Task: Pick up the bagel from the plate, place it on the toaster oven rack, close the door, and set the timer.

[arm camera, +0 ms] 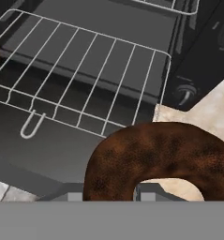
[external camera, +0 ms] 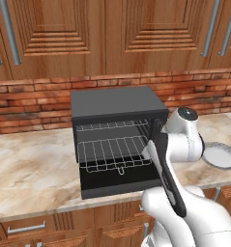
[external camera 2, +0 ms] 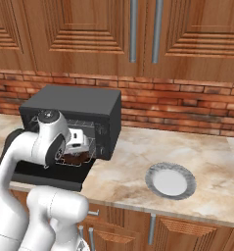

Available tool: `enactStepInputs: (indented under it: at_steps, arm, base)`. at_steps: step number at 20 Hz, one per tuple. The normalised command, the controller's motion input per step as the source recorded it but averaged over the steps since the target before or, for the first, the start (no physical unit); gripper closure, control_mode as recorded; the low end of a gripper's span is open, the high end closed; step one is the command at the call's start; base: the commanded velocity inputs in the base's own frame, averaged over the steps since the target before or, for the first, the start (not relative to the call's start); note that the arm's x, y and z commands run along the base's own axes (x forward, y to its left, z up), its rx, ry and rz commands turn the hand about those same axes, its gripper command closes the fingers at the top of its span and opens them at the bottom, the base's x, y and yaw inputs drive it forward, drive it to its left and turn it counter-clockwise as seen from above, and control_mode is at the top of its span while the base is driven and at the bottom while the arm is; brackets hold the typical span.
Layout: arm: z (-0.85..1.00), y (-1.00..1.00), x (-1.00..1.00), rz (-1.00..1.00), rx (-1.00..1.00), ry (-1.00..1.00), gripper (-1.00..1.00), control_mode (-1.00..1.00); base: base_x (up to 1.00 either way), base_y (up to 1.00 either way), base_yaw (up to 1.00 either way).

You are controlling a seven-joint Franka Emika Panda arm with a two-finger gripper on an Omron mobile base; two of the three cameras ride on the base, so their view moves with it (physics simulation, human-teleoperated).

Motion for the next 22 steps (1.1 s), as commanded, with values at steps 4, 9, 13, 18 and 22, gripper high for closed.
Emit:
enactStepInputs:
  at_steps: [4,9,13,18,22]
  arm:
    - [0.02,0.41,0.00,-0.26,0.00,0.00,1.00,-1.00]
    - [0.00,0.46,0.07,-0.09,0.00,0.01,1.00,-1.00]
    - [0.00,0.43,0.26,0.00,0.00,0.11,1.00,-1.00]
    - [-0.01,0.42,0.37,0.03,0.00,0.10,1.00,-1.00]
    - [-0.03,0.33,0.35,0.04,0.00,0.06,1.00,-1.00]
  base:
    - [0.00,0.00,0.00]
    - [0.00,0.00,0.00]
    - [0.00,0.00,0.00]
    - [0.00,0.00,0.00]
    - [0.00,0.00,0.00]
